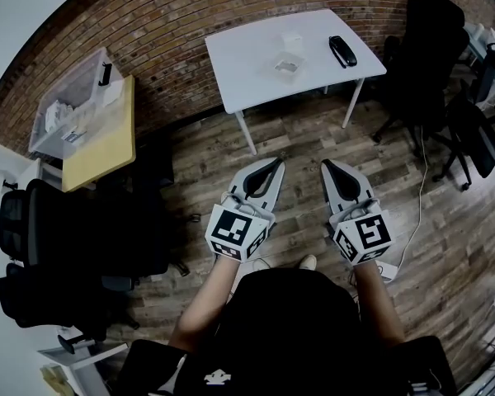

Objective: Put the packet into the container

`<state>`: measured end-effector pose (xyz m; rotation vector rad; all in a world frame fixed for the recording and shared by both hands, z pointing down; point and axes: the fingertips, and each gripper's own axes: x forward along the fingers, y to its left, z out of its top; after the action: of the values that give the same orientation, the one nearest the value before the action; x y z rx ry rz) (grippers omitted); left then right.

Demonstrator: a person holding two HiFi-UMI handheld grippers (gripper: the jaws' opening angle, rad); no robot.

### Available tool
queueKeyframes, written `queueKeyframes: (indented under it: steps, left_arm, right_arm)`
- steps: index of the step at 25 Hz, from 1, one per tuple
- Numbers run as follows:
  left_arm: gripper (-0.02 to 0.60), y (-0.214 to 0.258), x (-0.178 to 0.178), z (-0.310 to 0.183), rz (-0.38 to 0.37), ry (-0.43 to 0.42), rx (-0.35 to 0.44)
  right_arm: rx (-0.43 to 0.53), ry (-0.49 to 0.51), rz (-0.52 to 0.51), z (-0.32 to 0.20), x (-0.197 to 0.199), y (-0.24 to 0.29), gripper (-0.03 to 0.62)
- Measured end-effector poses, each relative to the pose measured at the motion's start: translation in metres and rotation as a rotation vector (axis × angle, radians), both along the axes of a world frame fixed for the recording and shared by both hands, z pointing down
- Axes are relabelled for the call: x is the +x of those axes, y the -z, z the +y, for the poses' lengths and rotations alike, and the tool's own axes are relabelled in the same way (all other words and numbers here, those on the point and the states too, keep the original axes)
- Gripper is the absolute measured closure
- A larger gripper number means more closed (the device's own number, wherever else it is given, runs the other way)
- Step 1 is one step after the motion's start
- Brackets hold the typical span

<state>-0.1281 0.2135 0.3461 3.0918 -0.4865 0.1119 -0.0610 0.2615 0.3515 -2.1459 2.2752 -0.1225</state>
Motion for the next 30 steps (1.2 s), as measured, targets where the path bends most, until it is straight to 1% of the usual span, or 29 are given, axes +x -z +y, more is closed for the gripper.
queueKeyframes:
  steps: [9, 14, 21, 30]
  left_arm:
    - [0.577, -0.006, 0.027, 0.023, -0.022, 0.017, 0.004]
    - [0.576, -0.015, 0.033, 0.033, -0.045, 0.036, -0.004]
    - [0.576, -0.016, 0.039, 0.034, -0.058, 0.056, 0.005]
    - [0.576, -0.015, 0.041, 0.018, -0.056, 0.073, 0.009]
  right_arm:
    - [0.011, 0.021, -0.027, 0.024, 0.032, -0.005, 0.589]
    - [-0.001, 0.009, -0.044, 0.033, 0.052, -0.014, 0.589]
    - [-0.01, 0.025, -0.049, 0.031, 0.06, -0.019, 0.589]
    - [0.002, 0.038, -0.049, 0.014, 0.065, -0.018, 0.589]
